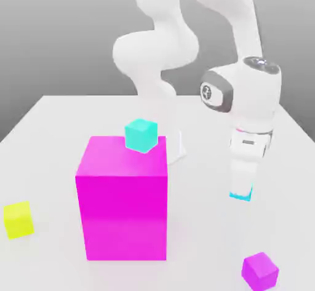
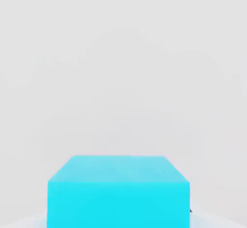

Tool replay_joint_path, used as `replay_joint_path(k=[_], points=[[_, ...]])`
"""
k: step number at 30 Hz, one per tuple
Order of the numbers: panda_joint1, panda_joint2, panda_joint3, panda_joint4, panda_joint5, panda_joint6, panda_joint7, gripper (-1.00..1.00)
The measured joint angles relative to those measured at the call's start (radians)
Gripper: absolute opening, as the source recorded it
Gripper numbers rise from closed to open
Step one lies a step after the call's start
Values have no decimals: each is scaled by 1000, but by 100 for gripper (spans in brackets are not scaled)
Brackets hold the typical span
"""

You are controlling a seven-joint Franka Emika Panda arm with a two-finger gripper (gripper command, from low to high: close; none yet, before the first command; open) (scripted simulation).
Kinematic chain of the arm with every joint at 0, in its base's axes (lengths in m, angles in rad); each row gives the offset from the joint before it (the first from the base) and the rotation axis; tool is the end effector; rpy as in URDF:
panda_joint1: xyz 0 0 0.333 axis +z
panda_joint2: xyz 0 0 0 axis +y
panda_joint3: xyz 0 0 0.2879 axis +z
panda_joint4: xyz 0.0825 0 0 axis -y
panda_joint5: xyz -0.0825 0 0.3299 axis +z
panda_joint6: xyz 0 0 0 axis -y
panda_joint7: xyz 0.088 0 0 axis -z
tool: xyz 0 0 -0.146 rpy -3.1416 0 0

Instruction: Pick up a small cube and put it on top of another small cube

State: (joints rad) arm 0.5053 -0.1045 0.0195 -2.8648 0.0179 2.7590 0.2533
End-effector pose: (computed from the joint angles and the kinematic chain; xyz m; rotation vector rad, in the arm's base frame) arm 0.2939 0.1693 0.2063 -3.1124 -0.3986 0.0046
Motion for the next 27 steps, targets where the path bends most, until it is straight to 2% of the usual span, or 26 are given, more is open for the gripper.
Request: replay_joint_path(k=[8,18,20,23,24,27], points=[[-196,-273,-61,74,-17,-346,262,-100],[-485,-615,-88,169,-57,-782,618,-100],[-517,-637,-90,150,-62,-786,655,-100],[-530,-610,-92,74,-65,-682,664,-100],[-533,-602,-92,57,-65,-657,664,100],[-533,-602,-92,57,-65,-657,663,100]])
